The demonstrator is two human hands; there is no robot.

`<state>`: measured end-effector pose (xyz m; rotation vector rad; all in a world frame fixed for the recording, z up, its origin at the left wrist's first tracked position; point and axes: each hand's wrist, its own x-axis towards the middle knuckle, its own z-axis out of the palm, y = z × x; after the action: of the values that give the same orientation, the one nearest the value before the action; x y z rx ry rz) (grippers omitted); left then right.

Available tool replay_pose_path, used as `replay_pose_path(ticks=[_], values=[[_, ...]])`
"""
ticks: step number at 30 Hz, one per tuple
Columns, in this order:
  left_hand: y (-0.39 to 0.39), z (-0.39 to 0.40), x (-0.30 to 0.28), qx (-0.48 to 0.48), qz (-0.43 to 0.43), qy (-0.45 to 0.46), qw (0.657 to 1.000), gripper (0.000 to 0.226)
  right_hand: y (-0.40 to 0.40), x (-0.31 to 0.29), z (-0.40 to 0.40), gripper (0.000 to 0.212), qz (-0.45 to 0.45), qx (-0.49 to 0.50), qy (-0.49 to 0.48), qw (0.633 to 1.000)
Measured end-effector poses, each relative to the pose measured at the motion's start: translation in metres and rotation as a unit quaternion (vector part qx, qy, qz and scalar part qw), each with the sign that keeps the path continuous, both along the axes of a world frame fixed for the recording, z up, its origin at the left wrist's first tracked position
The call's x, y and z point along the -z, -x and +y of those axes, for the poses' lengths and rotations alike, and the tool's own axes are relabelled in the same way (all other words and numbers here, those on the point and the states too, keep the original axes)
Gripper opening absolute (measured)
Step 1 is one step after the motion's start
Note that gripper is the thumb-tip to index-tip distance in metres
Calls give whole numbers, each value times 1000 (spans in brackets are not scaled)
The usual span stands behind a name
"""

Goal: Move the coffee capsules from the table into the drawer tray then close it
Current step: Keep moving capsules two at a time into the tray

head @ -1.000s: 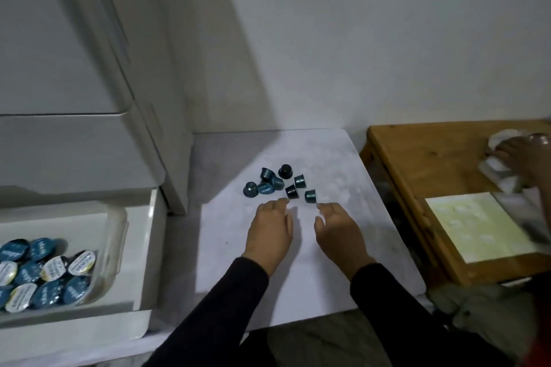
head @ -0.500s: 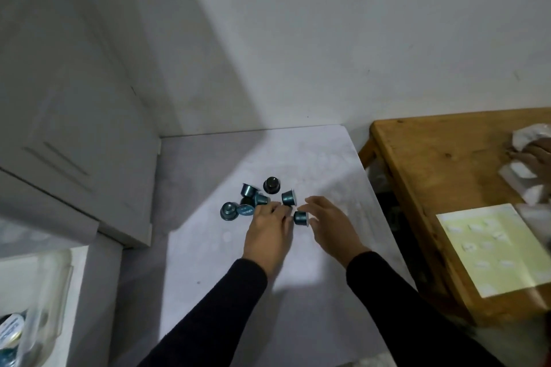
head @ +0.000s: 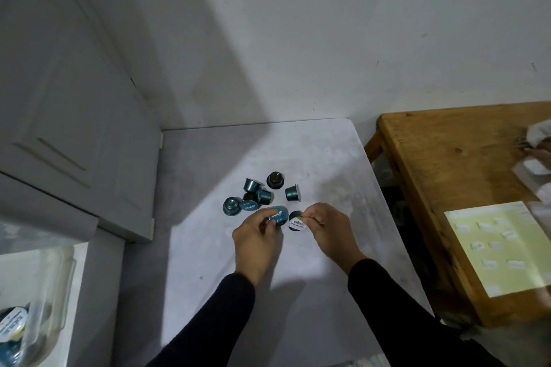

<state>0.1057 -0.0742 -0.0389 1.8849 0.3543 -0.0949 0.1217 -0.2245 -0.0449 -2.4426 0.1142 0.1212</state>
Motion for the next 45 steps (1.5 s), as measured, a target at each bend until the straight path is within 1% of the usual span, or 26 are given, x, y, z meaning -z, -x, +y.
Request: replay_pose_path(ticks=[2,5,7,9,11,13,17,19,22,25,29,30,33,37,40,43,45], values=[[-1,2,1,-23,32,18,999,23,2,-1,3,6,16,32,-32,999],[2,6,4,-39,78,47,995,23,8,-3,6,21,59,102,-130,985],[3,8,7,-49,96,72,992,24,11,-5,5,29,67,134,-184,972],[6,11,3,-60,100,93,989,25,15,-10,6,29,61,137,-196,969],[10,14,-6,-65,88,109,988,26,19,-20,9,27,48,130,-211,968],[15,18,-16,-59,63,121,989,29,24,-32,14,26,32,127,-251,959],[27,36,-40,-33,9,134,990,33,36,-61,28,32,-8,104,-323,941],[35,50,-55,-23,-16,133,991,34,46,-78,39,27,-20,85,-365,927],[51,78,-82,1,-45,135,990,35,58,-100,61,22,-31,63,-391,918],[69,116,-108,20,-62,107,992,34,72,-121,88,26,-39,35,-398,916],[92,176,-130,33,-82,43,995,36,85,-139,133,21,-34,-25,-388,921],[98,195,-134,34,-81,30,996,36,87,-142,148,22,-29,-44,-384,922],[111,257,-137,44,-72,-42,996,34,92,-147,199,29,-14,-97,-359,928],[118,338,-131,68,-45,-118,990,33,97,-141,270,28,6,-152,-314,937],[111,386,-123,89,-31,-136,986,29,93,-129,320,28,25,-171,-258,950],[96,423,-105,110,-10,-135,985,34,88,-111,361,17,36,-176,-200,963],[84,439,-94,126,2,-130,984,34,83,-99,380,13,45,-154,-184,970]])
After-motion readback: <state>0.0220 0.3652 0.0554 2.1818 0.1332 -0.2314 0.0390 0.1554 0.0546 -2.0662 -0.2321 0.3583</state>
